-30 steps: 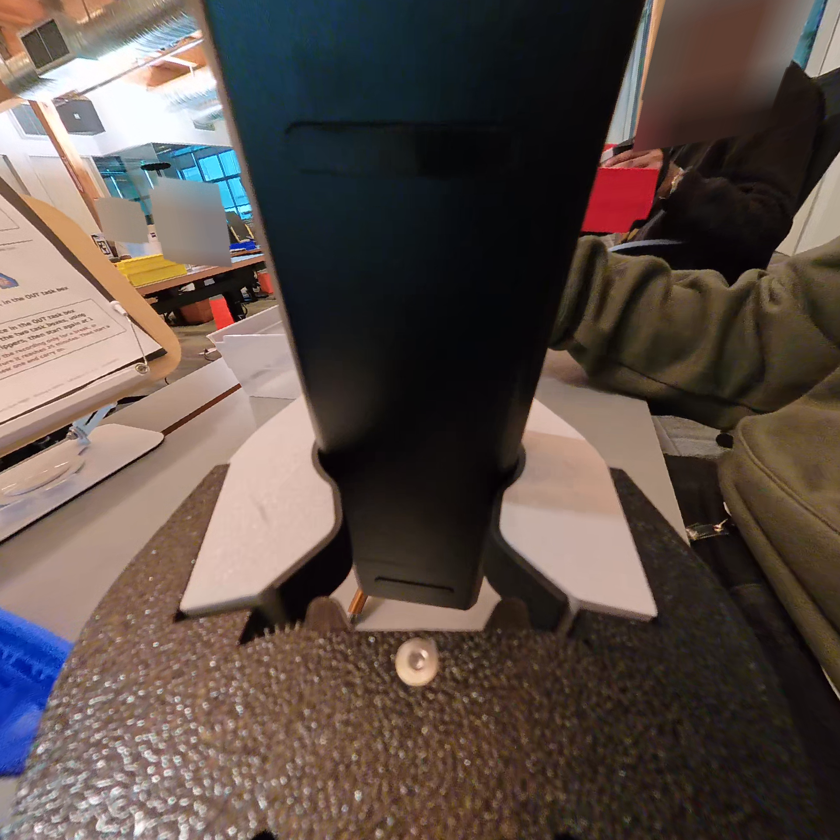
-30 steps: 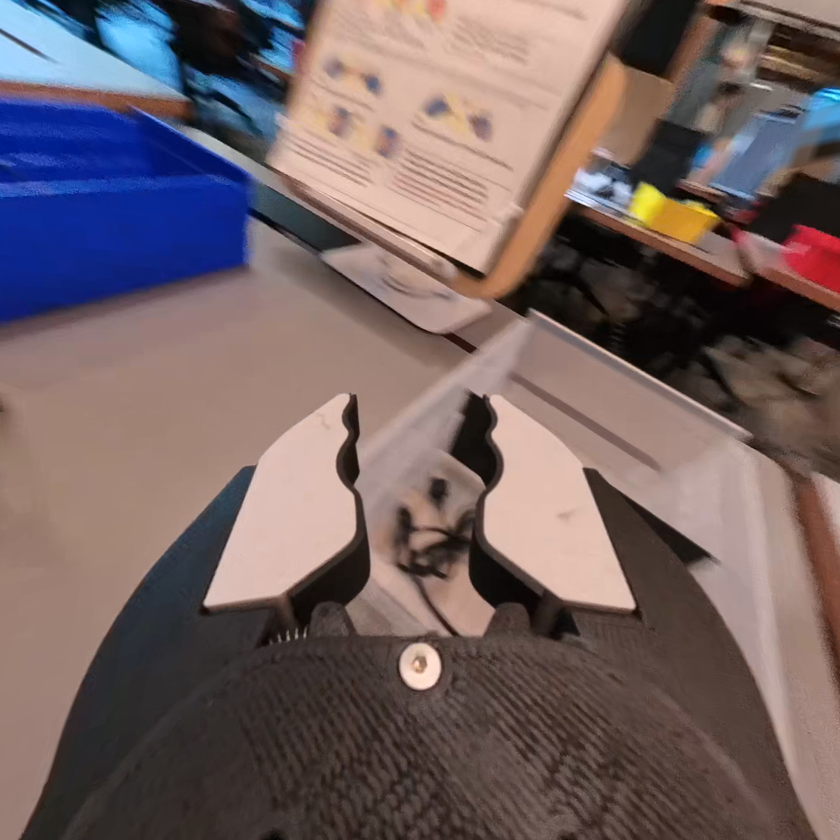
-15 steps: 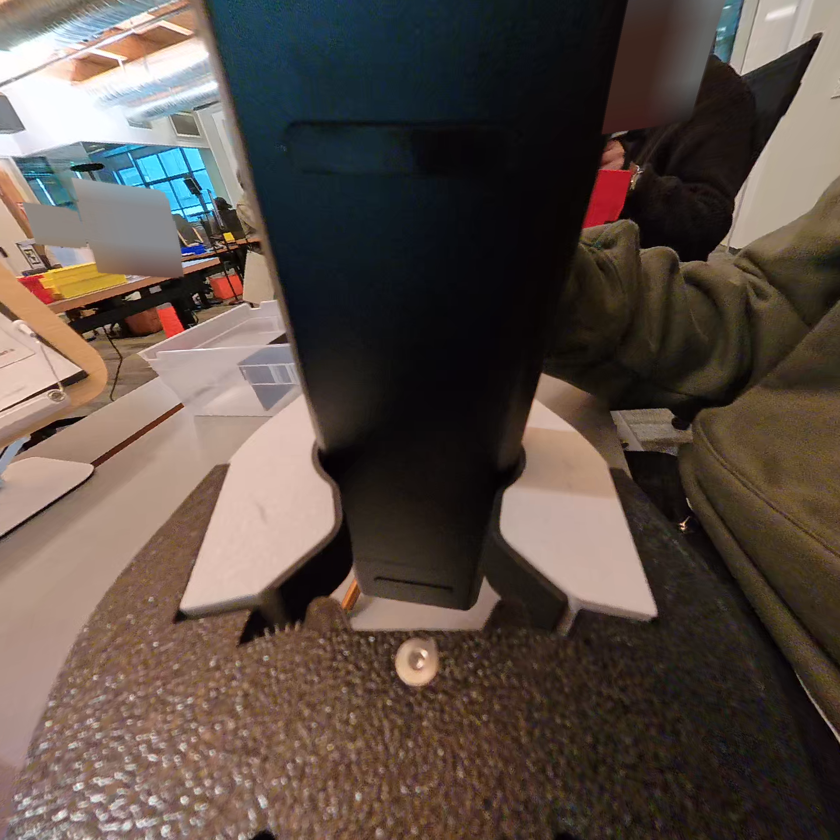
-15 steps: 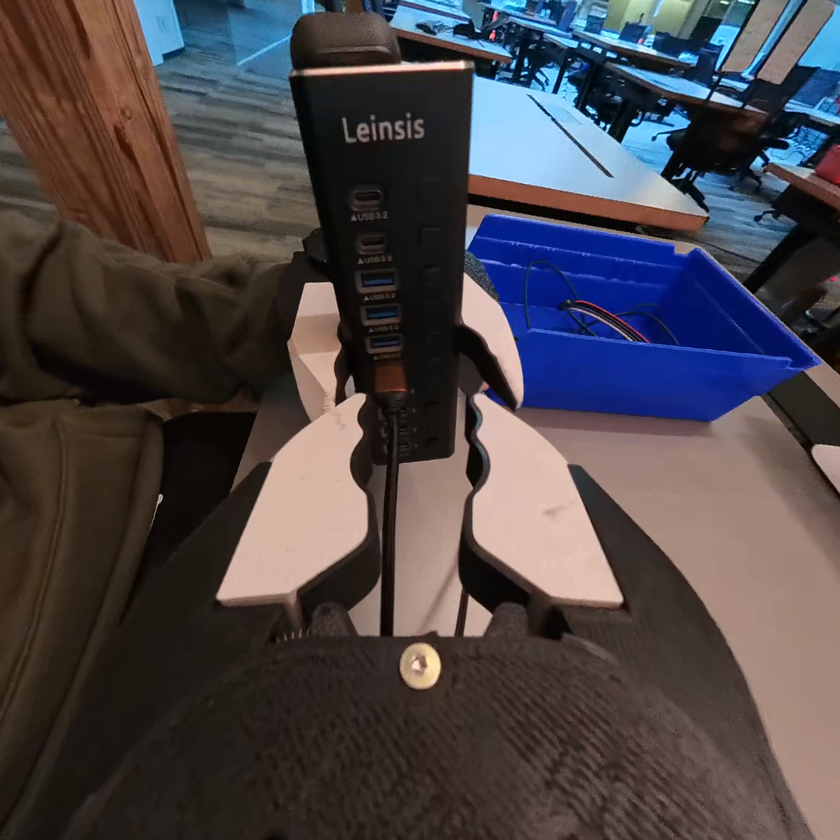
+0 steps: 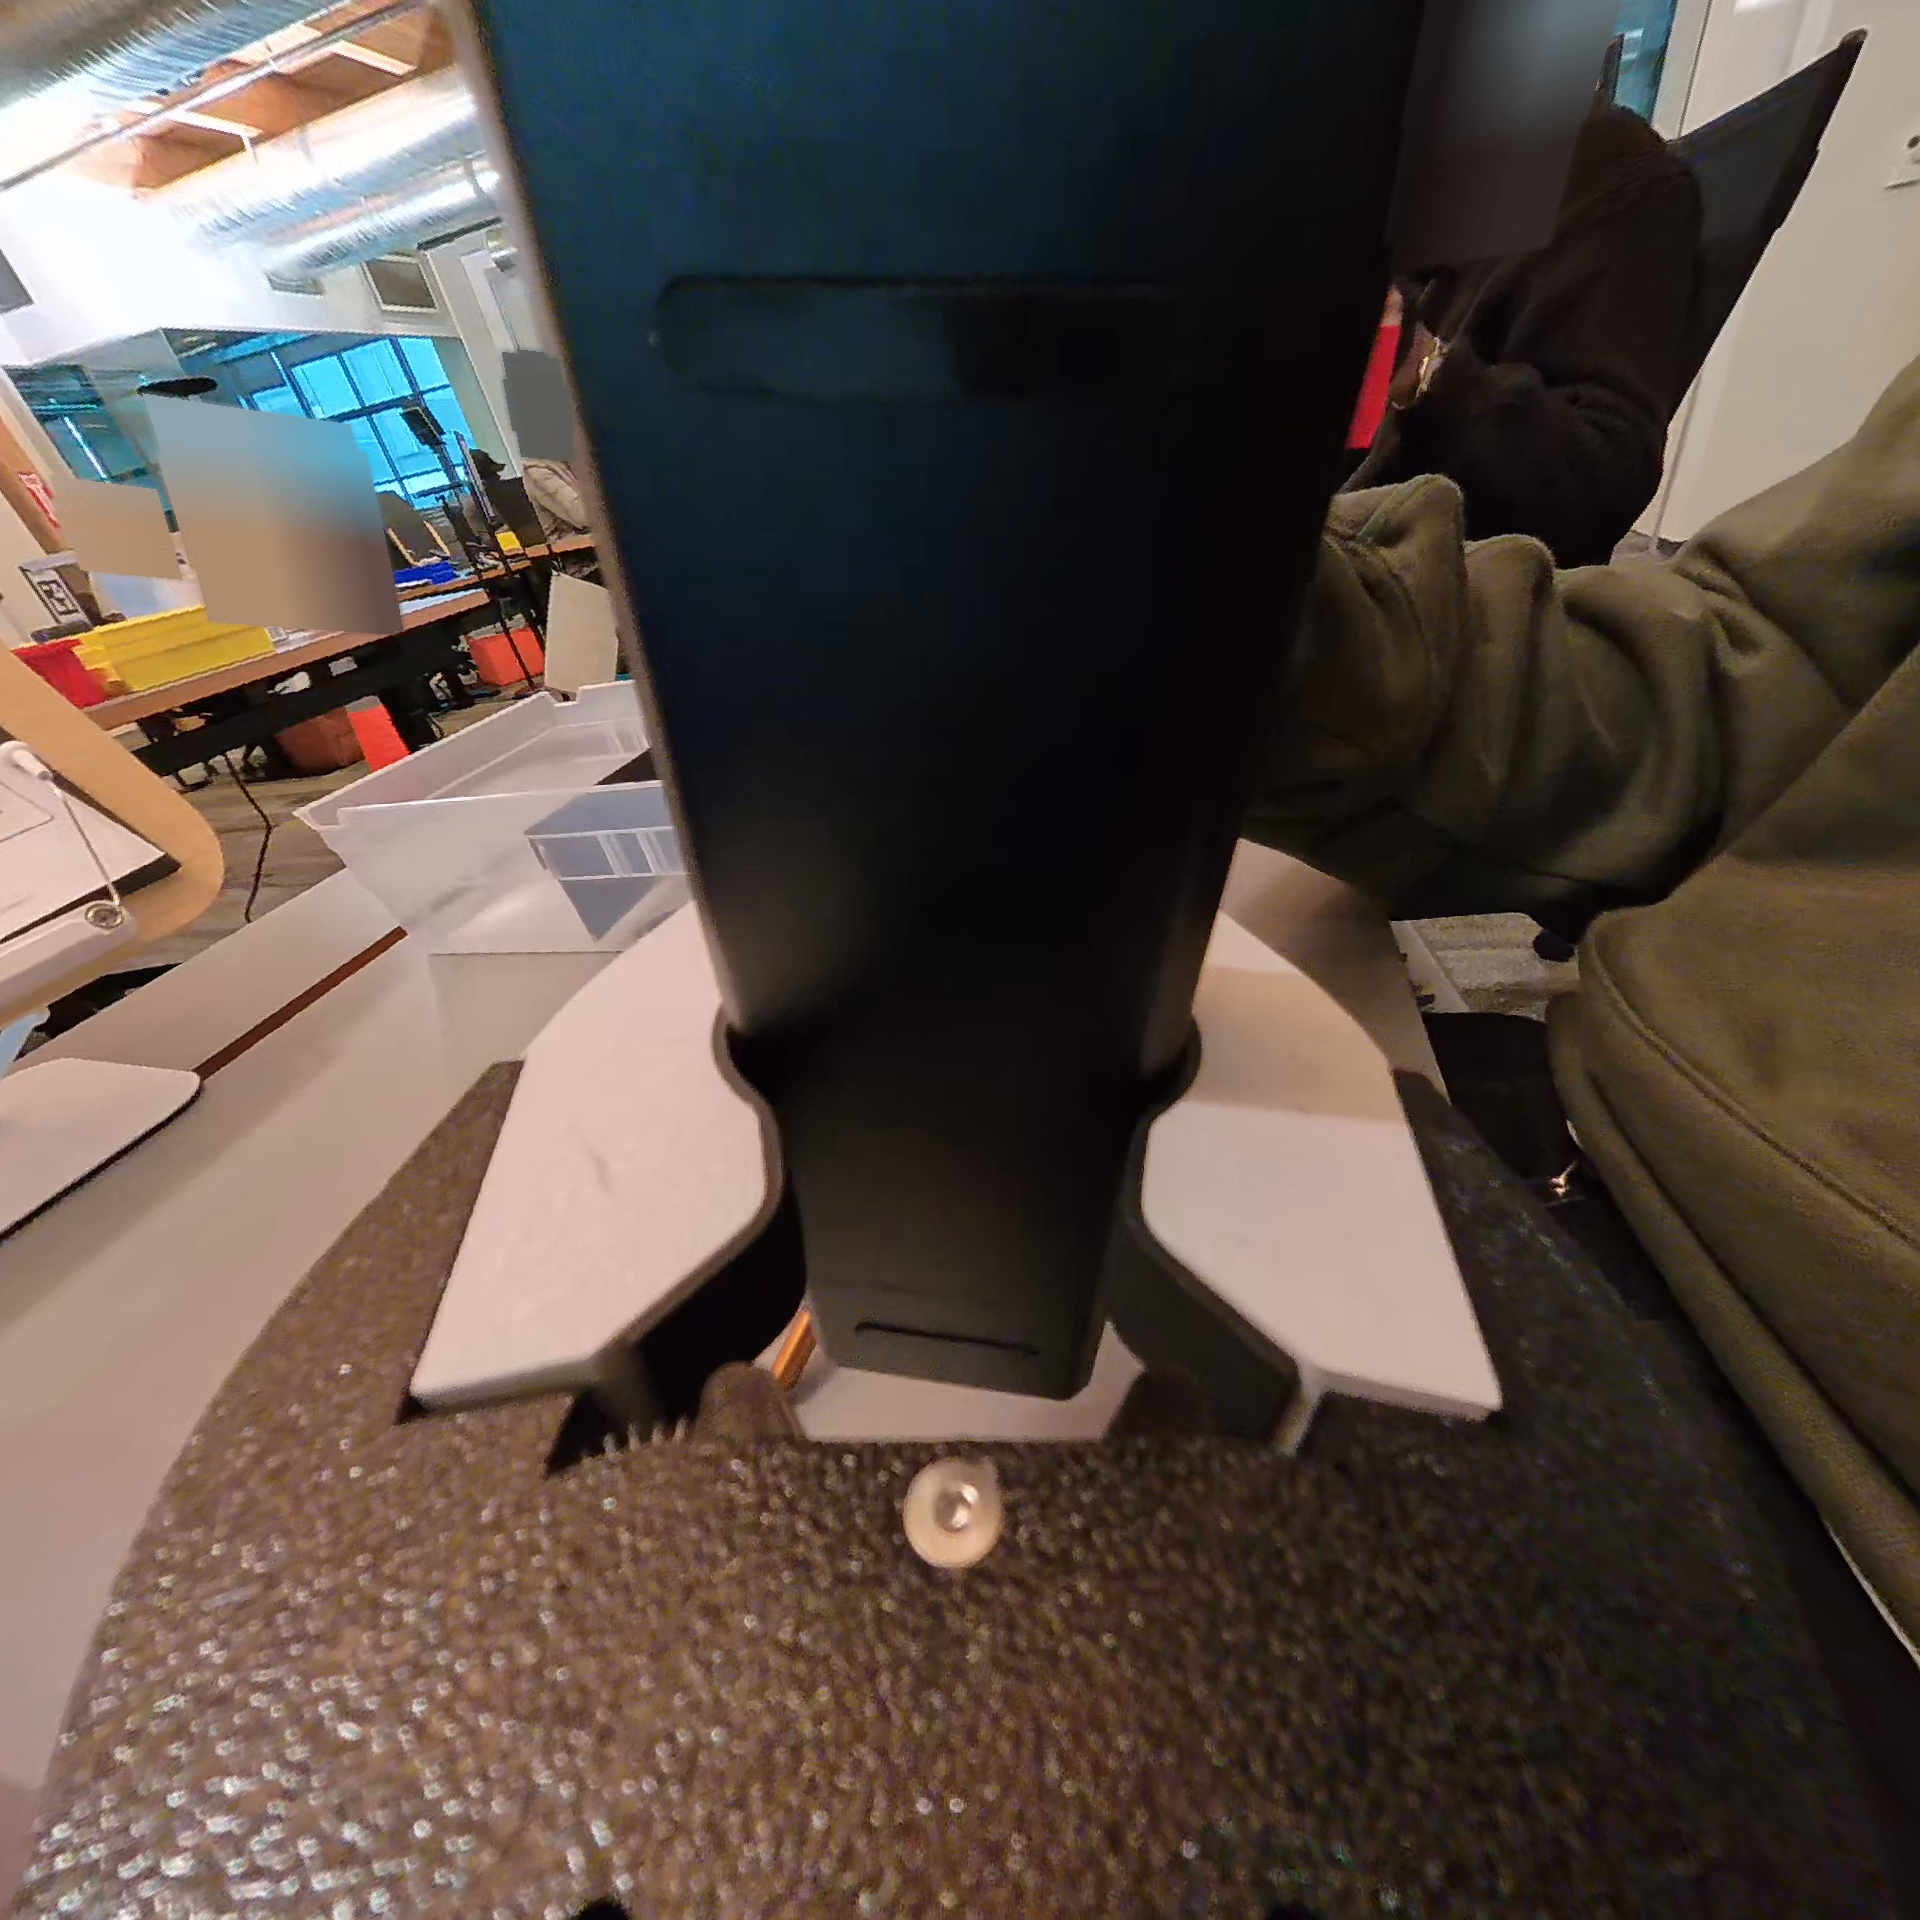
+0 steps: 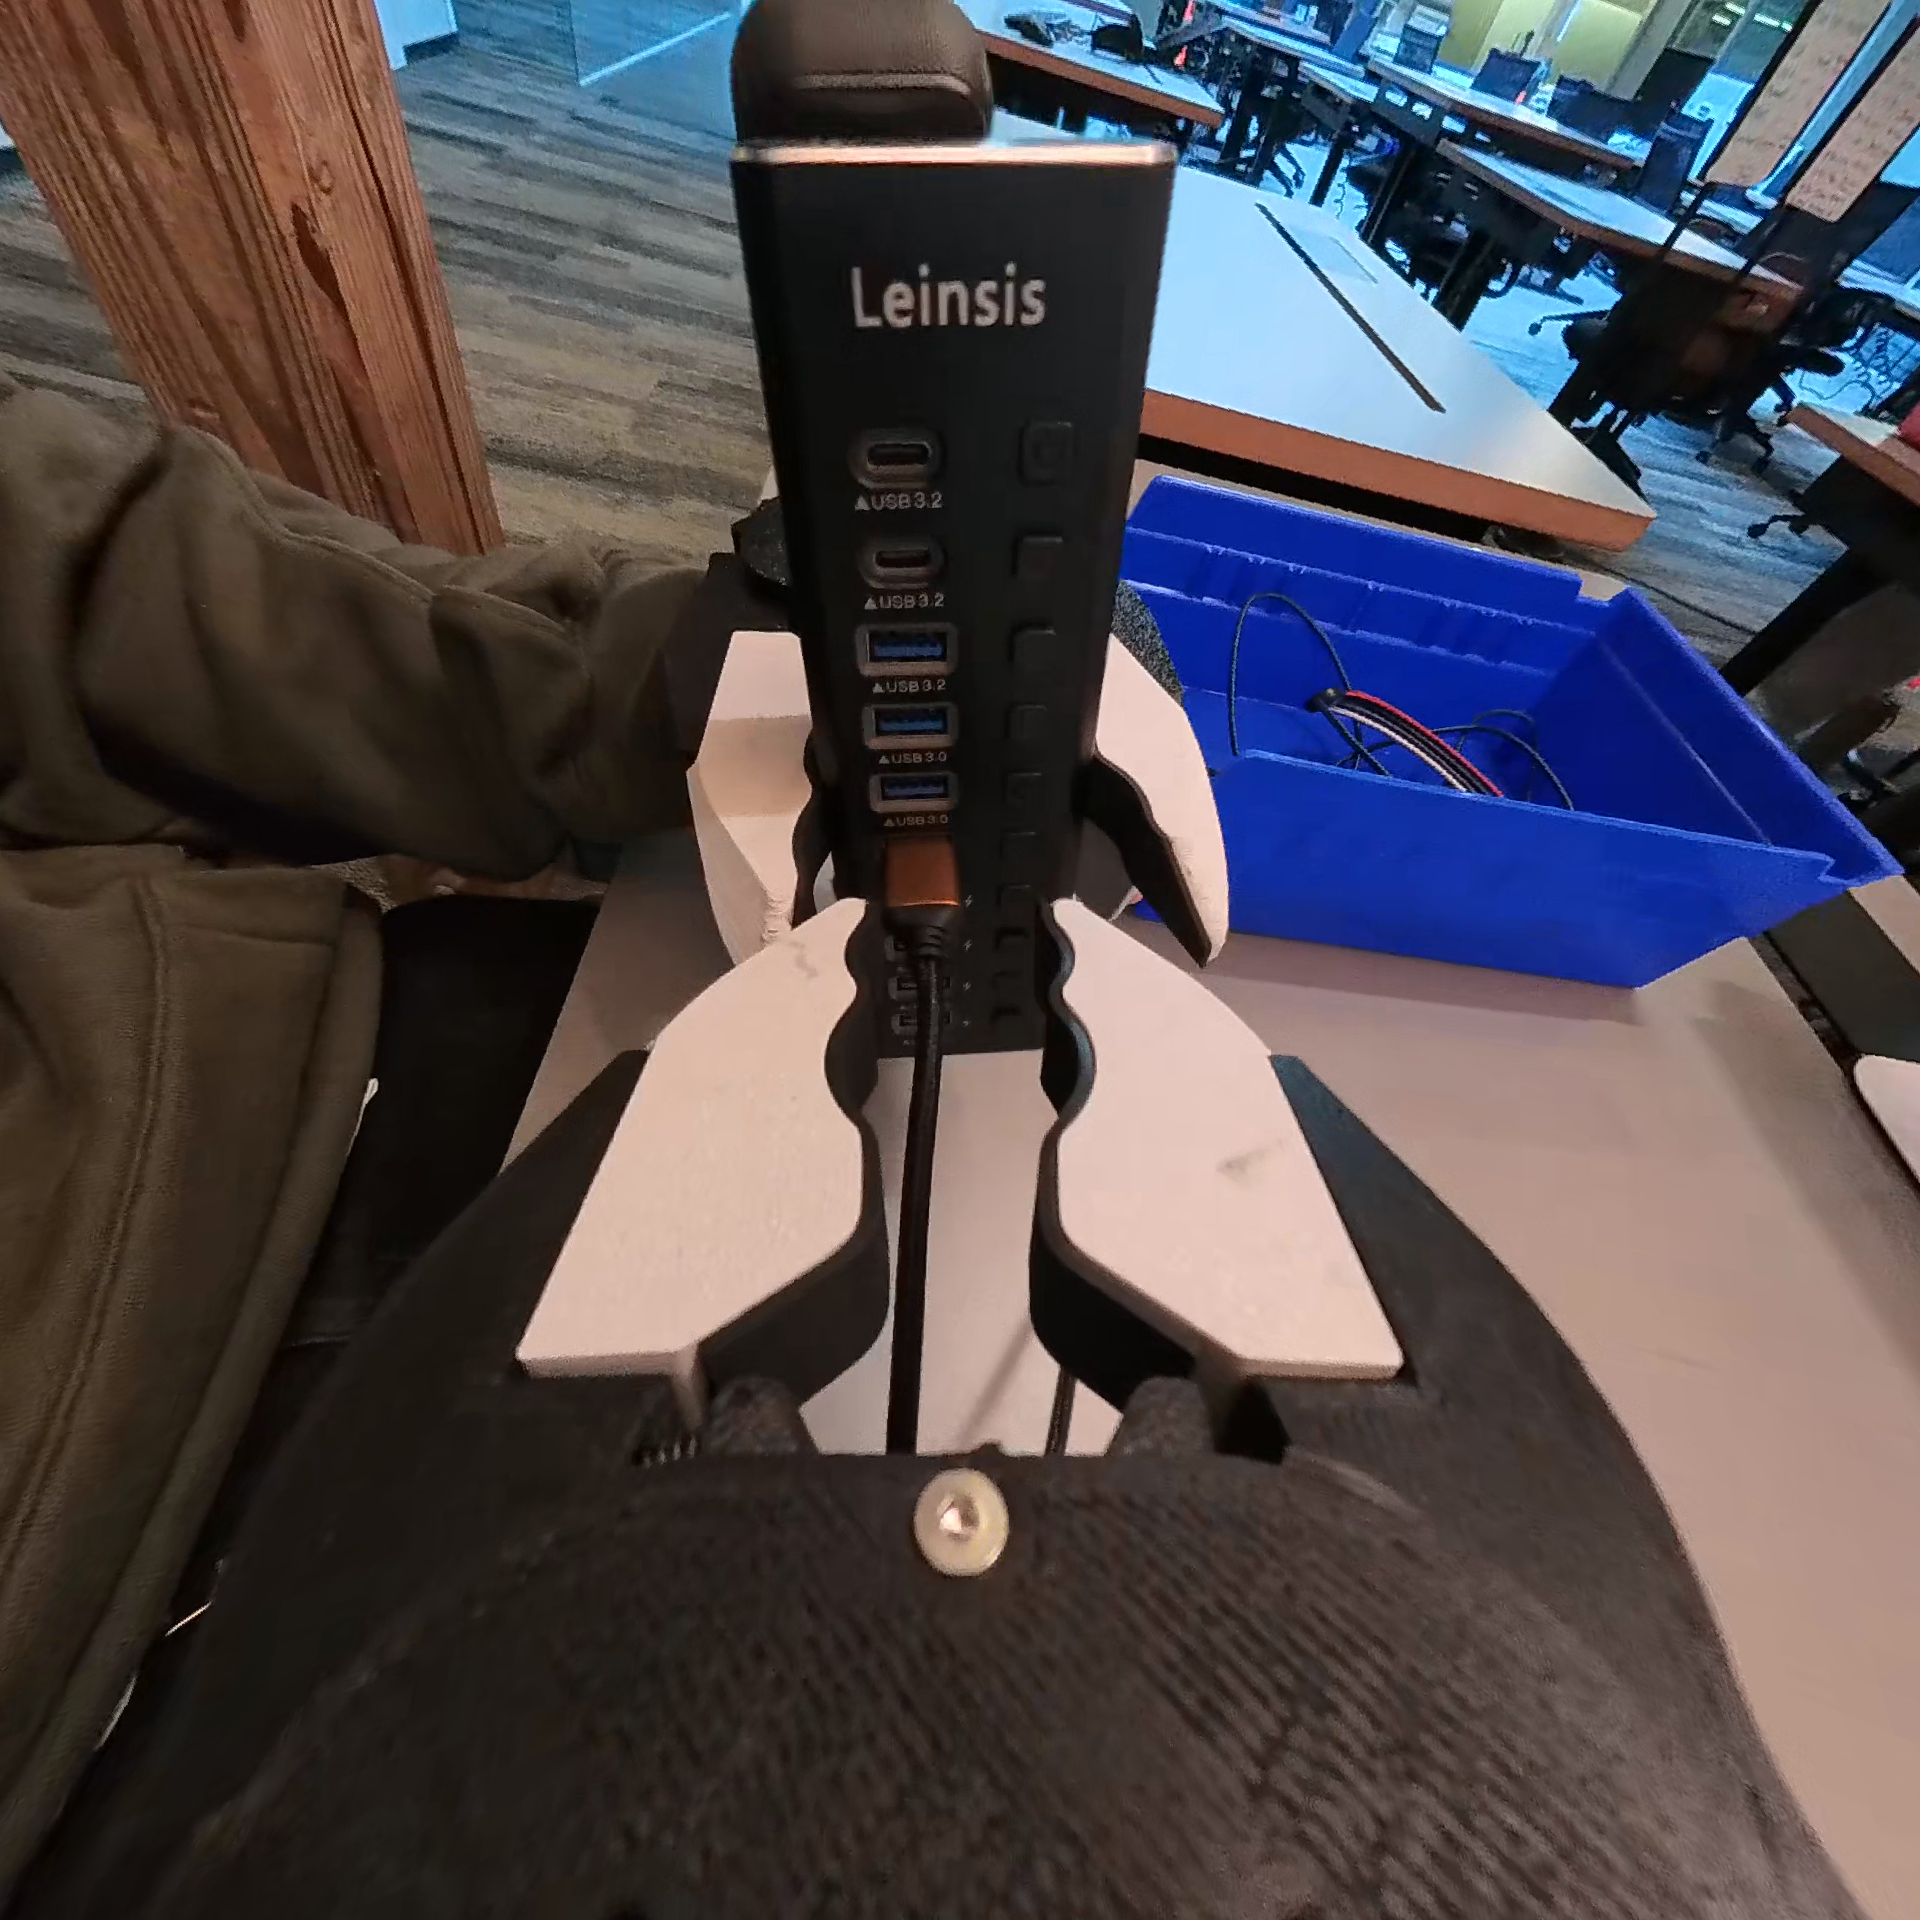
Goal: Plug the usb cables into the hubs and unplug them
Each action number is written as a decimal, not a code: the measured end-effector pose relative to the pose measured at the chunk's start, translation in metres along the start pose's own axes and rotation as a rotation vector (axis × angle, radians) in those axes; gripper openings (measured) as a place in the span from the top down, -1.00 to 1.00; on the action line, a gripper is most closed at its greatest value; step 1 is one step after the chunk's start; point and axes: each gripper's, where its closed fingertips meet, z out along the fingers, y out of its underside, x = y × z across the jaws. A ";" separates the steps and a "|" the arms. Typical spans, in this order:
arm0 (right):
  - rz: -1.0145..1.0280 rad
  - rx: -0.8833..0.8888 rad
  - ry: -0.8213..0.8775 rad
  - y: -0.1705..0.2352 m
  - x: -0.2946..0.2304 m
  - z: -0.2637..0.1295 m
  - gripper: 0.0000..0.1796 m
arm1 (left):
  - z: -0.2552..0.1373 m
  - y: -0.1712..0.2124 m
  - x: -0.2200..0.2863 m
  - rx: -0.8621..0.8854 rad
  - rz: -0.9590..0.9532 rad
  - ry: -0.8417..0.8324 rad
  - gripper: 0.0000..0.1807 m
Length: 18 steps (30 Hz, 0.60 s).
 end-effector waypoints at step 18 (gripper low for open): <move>-0.010 0.072 0.001 -0.013 0.000 -0.004 0.85 | -0.001 -0.012 -0.007 0.059 0.027 -0.075 0.21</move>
